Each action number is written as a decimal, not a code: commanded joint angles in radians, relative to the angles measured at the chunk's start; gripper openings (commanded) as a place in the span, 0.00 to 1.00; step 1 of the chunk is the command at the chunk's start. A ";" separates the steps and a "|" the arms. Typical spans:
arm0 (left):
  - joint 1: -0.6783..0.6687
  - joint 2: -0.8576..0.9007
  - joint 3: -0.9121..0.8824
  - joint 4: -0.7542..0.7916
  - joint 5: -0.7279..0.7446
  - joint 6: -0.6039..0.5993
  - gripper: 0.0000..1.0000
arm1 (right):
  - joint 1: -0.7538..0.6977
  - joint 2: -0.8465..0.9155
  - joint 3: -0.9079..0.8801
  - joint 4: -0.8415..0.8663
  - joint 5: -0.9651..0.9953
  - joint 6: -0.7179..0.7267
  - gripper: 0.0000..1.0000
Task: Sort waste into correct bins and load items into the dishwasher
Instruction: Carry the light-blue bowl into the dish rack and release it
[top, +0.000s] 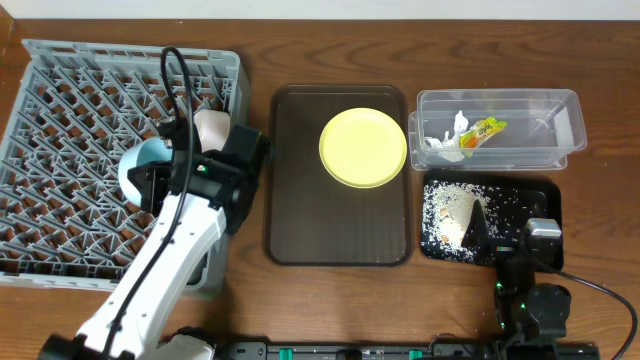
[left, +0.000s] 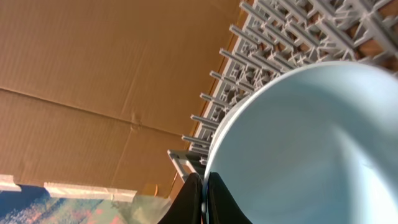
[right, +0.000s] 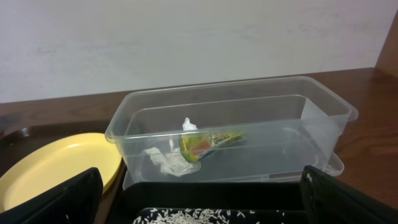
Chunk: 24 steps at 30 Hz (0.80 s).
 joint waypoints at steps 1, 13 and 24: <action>0.037 0.045 -0.030 0.033 -0.054 -0.016 0.06 | -0.006 -0.005 -0.001 -0.003 0.006 -0.010 0.99; 0.100 0.221 -0.031 0.085 0.019 -0.016 0.06 | -0.006 -0.005 -0.001 -0.003 0.006 -0.010 0.99; 0.026 0.226 -0.031 0.078 0.060 -0.016 0.06 | -0.006 -0.005 -0.001 -0.003 0.006 -0.010 0.99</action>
